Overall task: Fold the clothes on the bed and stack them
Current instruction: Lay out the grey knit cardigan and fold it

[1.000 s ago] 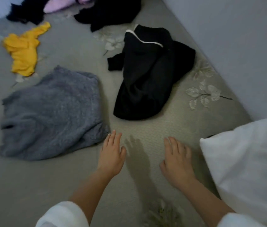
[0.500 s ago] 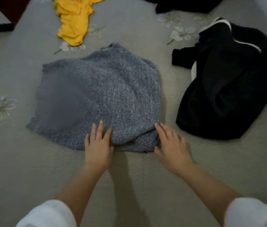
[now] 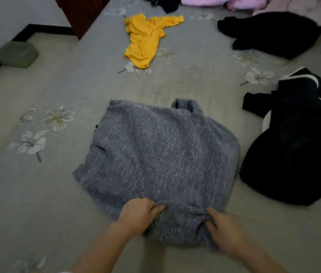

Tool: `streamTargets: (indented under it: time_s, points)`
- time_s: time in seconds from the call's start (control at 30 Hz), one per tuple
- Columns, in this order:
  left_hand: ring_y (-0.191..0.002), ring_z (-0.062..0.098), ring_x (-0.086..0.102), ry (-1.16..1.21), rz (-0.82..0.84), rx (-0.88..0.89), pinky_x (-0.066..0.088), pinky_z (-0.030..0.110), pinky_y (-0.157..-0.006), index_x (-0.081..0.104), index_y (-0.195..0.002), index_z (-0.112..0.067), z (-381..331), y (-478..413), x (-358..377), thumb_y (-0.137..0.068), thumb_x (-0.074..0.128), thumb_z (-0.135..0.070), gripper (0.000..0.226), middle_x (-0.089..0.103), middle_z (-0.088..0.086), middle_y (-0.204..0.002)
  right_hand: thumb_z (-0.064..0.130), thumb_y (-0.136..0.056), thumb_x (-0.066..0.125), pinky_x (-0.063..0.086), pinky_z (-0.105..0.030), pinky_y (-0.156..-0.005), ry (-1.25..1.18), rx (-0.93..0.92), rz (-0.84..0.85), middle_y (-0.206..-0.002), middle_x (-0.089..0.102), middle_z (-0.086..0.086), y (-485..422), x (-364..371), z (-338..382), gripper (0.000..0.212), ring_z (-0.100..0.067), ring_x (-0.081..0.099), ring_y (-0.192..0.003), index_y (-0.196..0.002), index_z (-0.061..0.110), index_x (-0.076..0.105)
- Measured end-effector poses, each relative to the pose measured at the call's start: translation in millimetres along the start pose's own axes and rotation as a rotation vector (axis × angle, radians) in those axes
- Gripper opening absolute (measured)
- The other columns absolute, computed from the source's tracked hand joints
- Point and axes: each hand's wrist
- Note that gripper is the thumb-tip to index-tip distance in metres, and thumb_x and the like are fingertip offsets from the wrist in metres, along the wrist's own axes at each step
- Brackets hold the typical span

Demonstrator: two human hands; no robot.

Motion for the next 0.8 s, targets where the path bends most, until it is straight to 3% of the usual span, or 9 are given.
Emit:
streamTargets:
  time_s: [0.13, 0.23, 0.33, 0.4, 0.5, 0.57, 0.63, 0.7, 0.8]
  points:
    - [-0.044, 0.013, 0.032, 0.317, 0.250, -0.043, 0.025, 0.029, -0.054, 0.032, -0.053, -0.020, -5.3, 54.5, -18.0, -0.088, 0.047, -0.065, 0.059, 0.033, -0.001, -0.051, 0.019, -0.093, 0.053, 0.046, -0.026, -0.083, -0.084, -0.044, 0.276, -0.098, 0.068, -0.004, 41.2, -44.4, 24.5, 0.013, -0.019, 0.063, -0.098, -0.092, 0.017, 0.065]
    - [-0.060, 0.014, 0.055, 0.526, 0.315, -0.003, 0.041, 0.025, -0.068, 0.055, -0.060, -0.019, -15.4, 95.3, -77.6, -0.074, 0.057, -0.074, 0.057, 0.058, -0.002, -0.066, 0.022, -0.093, 0.057, 0.053, -0.032, -0.077, -0.265, -0.020, 0.288, -0.092, 0.071, -0.014, 74.1, -99.5, 63.1, 0.027, -0.012, 0.063, -0.079, -0.098, -0.003, 0.067]
    - [-0.085, 0.010, 0.070, 0.631, 0.363, 0.103, 0.052, 0.022, -0.078, 0.072, -0.089, -0.025, -24.0, 143.3, -167.0, -0.063, 0.080, -0.054, 0.039, 0.074, -0.010, -0.091, 0.019, -0.090, 0.059, 0.054, -0.033, -0.085, -0.658, 0.000, 0.351, -0.107, 0.069, -0.021, 114.9, -149.9, 108.1, 0.029, -0.025, 0.067, -0.095, -0.106, -0.004, 0.067]
    - [-0.085, 0.008, 0.069, 0.606, 0.215, 0.202, 0.052, 0.021, -0.072, 0.069, -0.092, -0.024, -30.7, 172.7, -223.1, -0.064, 0.080, -0.030, 0.031, 0.074, -0.008, -0.089, 0.020, -0.084, 0.059, 0.054, -0.038, -0.088, -0.911, -0.061, 0.361, -0.115, 0.066, -0.022, 141.6, -174.3, 135.0, 0.034, -0.031, 0.064, -0.107, -0.109, -0.002, 0.067]
    - [-0.075, 0.010, 0.057, 0.431, -0.383, 0.254, 0.043, 0.028, -0.072, 0.063, -0.073, -0.024, -55.3, 191.8, -275.3, -0.069, 0.070, -0.021, 0.009, 0.063, -0.003, -0.074, 0.022, -0.082, 0.051, 0.058, -0.034, -0.077, -1.120, -0.168, 0.292, -0.106, 0.071, -0.015, 171.0, -198.1, 169.6, 0.032, -0.025, 0.069, -0.097, -0.096, 0.007, 0.076]
    - [-0.081, 0.013, 0.054, 0.402, -0.755, 0.289, 0.039, 0.027, -0.072, 0.063, -0.083, -0.023, -77.4, 187.1, -285.8, -0.078, 0.068, -0.014, 0.012, 0.061, 0.003, -0.084, 0.023, -0.084, 0.048, 0.059, -0.034, -0.073, -1.260, -0.229, 0.207, -0.100, 0.073, -0.011, 182.2, -210.2, 184.5, 0.033, -0.023, 0.071, -0.090, -0.084, 0.013, 0.080]
    - [-0.099, 0.019, 0.052, 0.331, -1.001, 0.249, 0.041, 0.030, -0.083, 0.064, -0.105, -0.022, -95.9, 178.5, -277.1, -0.083, 0.066, -0.019, 0.022, 0.059, 0.008, -0.104, 0.024, -0.081, 0.049, 0.059, -0.033, -0.071, -1.359, -0.266, 0.092, -0.094, 0.074, -0.010, 185.5, -222.1, 188.1, 0.032, -0.022, 0.071, -0.086, -0.081, 0.012, 0.079]
    - [-0.116, 0.026, 0.042, 0.291, -1.037, 0.174, 0.036, 0.039, -0.095, 0.055, -0.123, -0.027, -103.1, 167.9, -247.8, -0.087, 0.062, -0.029, 0.037, 0.051, 0.008, -0.121, 0.023, -0.089, 0.046, 0.058, -0.032, -0.072, -1.435, -0.226, -0.025, -0.094, 0.073, -0.010, 178.8, -228.3, 176.1, 0.031, -0.022, 0.069, -0.087, -0.087, 0.010, 0.074]
    - [-0.113, 0.024, 0.042, 0.381, -0.883, 0.136, 0.037, 0.041, -0.092, 0.054, -0.120, -0.024, -97.9, 156.6, -169.0, -0.088, 0.058, -0.023, 0.032, 0.051, 0.005, -0.119, 0.025, -0.098, 0.042, 0.056, -0.036, -0.076, -1.400, 0.081, -0.182, -0.100, 0.067, -0.011, 159.8, -215.5, 137.0, 0.026, -0.025, 0.064, -0.089, -0.099, 0.010, 0.063]
Point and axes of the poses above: each hand's wrist, its own y-axis away from the middle knuckle, its own x-axis out of the palm, z = x × y
